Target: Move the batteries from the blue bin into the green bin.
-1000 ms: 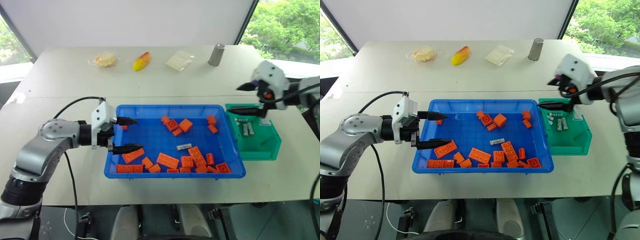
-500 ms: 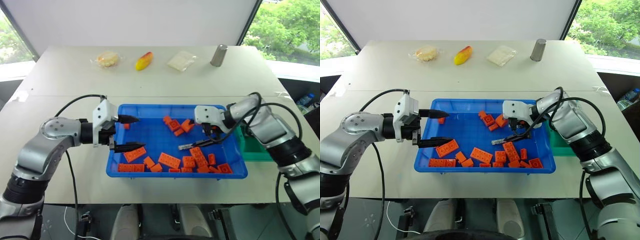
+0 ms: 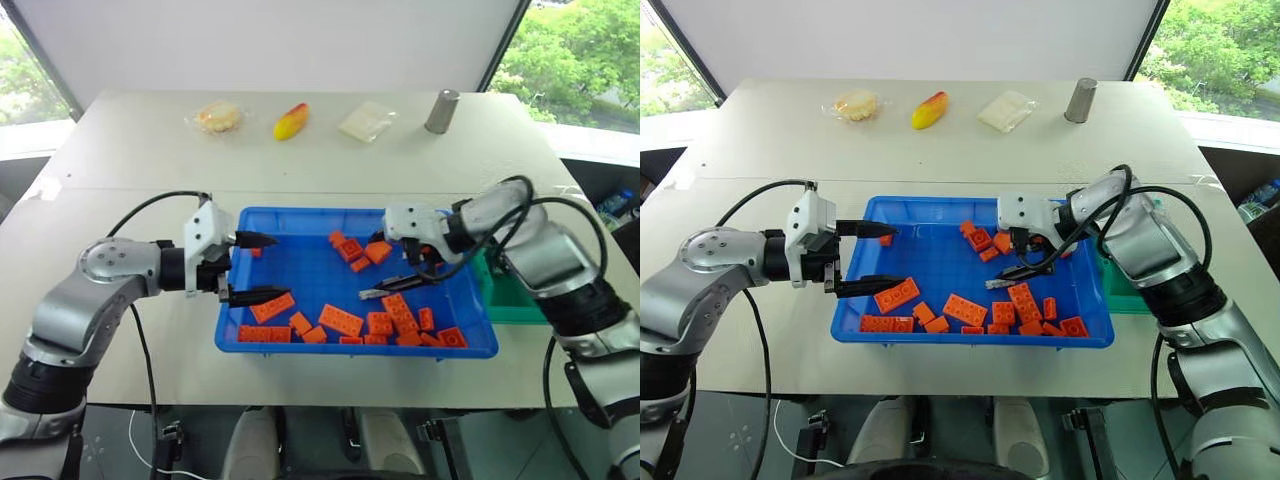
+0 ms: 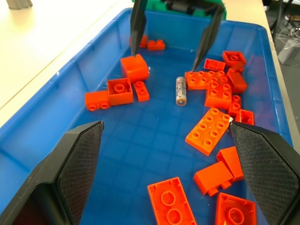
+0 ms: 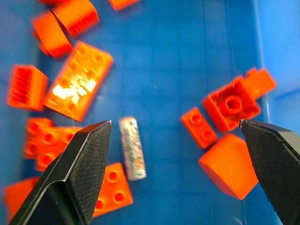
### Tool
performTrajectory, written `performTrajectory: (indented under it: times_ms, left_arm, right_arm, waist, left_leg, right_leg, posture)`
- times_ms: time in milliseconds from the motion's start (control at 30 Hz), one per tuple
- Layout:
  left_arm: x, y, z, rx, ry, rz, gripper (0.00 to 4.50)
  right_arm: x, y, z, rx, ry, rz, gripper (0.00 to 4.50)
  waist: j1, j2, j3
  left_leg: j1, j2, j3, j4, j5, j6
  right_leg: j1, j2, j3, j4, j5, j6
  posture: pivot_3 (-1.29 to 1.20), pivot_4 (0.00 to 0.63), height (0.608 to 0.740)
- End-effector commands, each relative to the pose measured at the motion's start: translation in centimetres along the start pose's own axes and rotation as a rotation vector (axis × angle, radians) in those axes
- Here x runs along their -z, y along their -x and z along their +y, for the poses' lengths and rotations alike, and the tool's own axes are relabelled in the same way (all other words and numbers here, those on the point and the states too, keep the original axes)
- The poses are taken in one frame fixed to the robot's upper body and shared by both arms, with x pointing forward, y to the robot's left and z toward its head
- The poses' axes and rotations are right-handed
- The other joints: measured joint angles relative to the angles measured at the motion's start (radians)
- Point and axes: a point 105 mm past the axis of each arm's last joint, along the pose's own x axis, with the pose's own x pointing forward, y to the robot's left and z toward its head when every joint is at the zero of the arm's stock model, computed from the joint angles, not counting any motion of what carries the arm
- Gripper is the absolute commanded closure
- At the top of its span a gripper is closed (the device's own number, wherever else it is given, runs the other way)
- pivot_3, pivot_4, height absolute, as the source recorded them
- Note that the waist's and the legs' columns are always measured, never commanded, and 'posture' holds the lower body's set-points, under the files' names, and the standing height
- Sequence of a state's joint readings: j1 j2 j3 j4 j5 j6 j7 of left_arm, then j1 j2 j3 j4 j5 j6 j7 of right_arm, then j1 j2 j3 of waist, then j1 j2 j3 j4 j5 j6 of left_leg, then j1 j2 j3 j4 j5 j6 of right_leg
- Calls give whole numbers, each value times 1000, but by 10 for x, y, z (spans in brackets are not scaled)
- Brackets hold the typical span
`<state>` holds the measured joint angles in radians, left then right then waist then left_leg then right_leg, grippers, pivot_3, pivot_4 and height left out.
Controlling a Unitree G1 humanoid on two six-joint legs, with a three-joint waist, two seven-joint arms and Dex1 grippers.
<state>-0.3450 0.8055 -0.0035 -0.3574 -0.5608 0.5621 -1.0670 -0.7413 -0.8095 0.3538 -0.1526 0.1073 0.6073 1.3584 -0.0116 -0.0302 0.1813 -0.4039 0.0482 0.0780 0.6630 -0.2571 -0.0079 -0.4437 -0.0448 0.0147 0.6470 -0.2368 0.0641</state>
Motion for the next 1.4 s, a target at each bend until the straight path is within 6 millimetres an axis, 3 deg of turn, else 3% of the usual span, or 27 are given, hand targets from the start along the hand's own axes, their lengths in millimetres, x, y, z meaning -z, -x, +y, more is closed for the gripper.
performTrajectory:
  times_ms: [33, 400, 500, 600, 833, 867, 967, 1100, 1267, 1400]
  left_arm:
    - [-11, 2, -1, 1, -38, -32, 0]
    - [-17, 2, 2, -16, -79, -66, 0]
    - [-17, 2, 3, -22, -84, -68, 0]
    - [-17, 3, 5, -34, -88, -68, 0]
    - [-16, 4, 4, -36, -82, -66, 0]
    - [-16, 4, 4, -33, -80, -68, 0]
    - [-16, 3, 2, -25, -69, -82, 0]
    - [-10, 5, -2, -24, -60, -76, 0]
    - [-4, 10, 1, -42, -51, -60, 0]
    - [0, 13, 3, -45, -50, -43, 0]
  right_arm:
    - [2, 0, 9, -17, -1, 1, 26]
    - [31, -25, -9, 28, -70, 65, 26]
    - [40, -29, -6, 0, -53, 96, 26]
    - [44, -31, 2, -32, -39, 110, 888]
    - [37, -29, 3, -25, -40, 78, 4396]
    - [32, -26, 2, -20, -44, 60, 4448]
    - [16, -10, -5, 23, -96, -10, 4448]
    - [13, 40, -25, 164, -205, -84, 4448]
    - [33, 116, -40, 395, -311, -54, 4448]
    - [58, 142, -33, 473, -370, 21, 4448]
  waist:
    - [-1, 0, 0]
    - [-4, 0, 0]
    - [-3, 0, 0]
    - [-2, 0, 0]
    - [-3, 0, 0]
    - [-3, 0, 0]
    - [-2, 0, 0]
    - [0, 0, 0]
    - [4, 0, 0]
    - [-3, 0, 0]
  left_leg:
    - [0, 0, 0, 0, 0, 0]
    - [0, 0, 0, 1, 0, 0]
    - [-1, 0, 0, 1, 0, 0]
    - [-1, 0, 0, 1, 0, 0]
    - [-1, 0, 0, 1, 0, 0]
    - [-1, 0, 0, 1, 0, 0]
    - [-1, 0, 0, 1, 0, 0]
    - [-1, 0, 0, 1, 0, 0]
    - [-2, -1, -1, 1, 0, 0]
    - [-1, 0, 0, 1, 0, 1]
  right_leg:
    - [0, 0, 0, 0, 0, 0]
    - [0, 0, 0, 0, 0, 0]
    - [0, 0, 0, 0, 1, 1]
    - [0, 0, 0, 0, 1, 1]
    - [0, 0, 0, 0, 1, 1]
    - [0, 0, 0, 0, 1, 1]
    - [0, 0, 0, 0, 1, 1]
    - [0, 0, 0, 0, 1, 2]
    - [0, -1, -1, -1, 0, -1]
    - [0, -1, 0, -1, 0, -1]
  posture:
    - [0, 150, 740]
    - [0, 150, 740]
    - [0, 150, 740]
    - [0, 150, 740]
    - [0, 150, 740]
    - [0, 150, 740]
    - [0, 150, 740]
    - [0, 150, 740]
    - [0, 150, 740]
    - [0, 150, 740]
